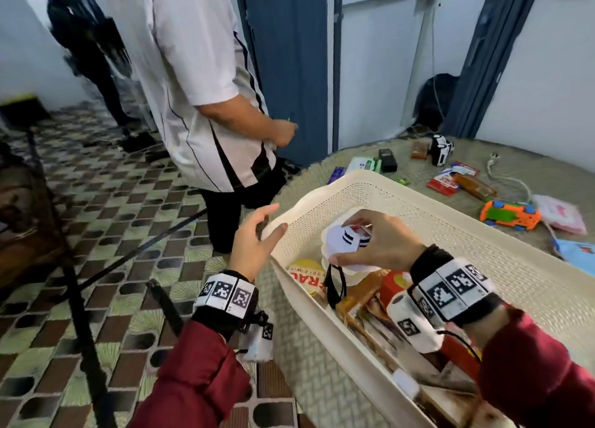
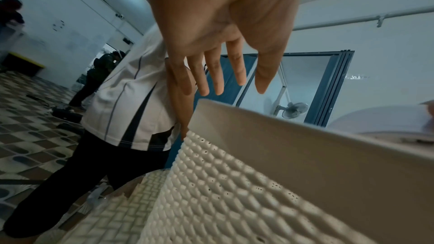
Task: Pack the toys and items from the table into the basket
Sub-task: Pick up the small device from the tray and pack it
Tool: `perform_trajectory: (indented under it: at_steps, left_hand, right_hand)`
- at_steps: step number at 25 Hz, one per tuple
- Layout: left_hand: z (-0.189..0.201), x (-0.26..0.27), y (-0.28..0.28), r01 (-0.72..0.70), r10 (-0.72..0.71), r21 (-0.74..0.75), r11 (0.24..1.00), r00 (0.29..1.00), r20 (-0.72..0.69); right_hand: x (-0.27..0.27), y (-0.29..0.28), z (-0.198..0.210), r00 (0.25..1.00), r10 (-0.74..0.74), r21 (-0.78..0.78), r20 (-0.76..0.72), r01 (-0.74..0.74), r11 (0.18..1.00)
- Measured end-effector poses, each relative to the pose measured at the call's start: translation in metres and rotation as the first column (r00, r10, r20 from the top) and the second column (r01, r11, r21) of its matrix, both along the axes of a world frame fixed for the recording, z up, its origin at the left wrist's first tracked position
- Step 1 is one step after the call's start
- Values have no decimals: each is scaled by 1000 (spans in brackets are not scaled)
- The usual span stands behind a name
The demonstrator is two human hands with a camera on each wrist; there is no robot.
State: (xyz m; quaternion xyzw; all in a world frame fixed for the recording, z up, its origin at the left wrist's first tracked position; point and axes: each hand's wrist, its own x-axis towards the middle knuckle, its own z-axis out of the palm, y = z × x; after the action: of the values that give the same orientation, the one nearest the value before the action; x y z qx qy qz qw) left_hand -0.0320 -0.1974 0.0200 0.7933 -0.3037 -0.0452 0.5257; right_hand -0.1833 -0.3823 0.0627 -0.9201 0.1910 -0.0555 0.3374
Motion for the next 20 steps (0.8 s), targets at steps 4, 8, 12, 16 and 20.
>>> perform_trajectory:
  at_steps: [4,8,12,16,20]
  left_hand:
    - [-13,47,-24,129,-126,61,990,990,-62]
    - [-20,78,-45,312,-301,113,943,948,-105]
    - [-24,85,-46,350,-339,71,934,932,-132]
    - [-27,84,-44,347,-344,-20,938,918,-195]
    - [-28,83,-43,320,-339,-114,941,900,-275]
  right_hand:
    - [29,3,-27,998,-7,-40,-69,4,999]
    - [56,13,-43,995,-33,-43,-95,29,999]
    - [71,27,-54,992,-20,-6,-126,19,1000]
    - [75,36,-69,982,9,-18,-190,-13,1000]
    - [78,41,-77,979,86,37,-183,-81,996]
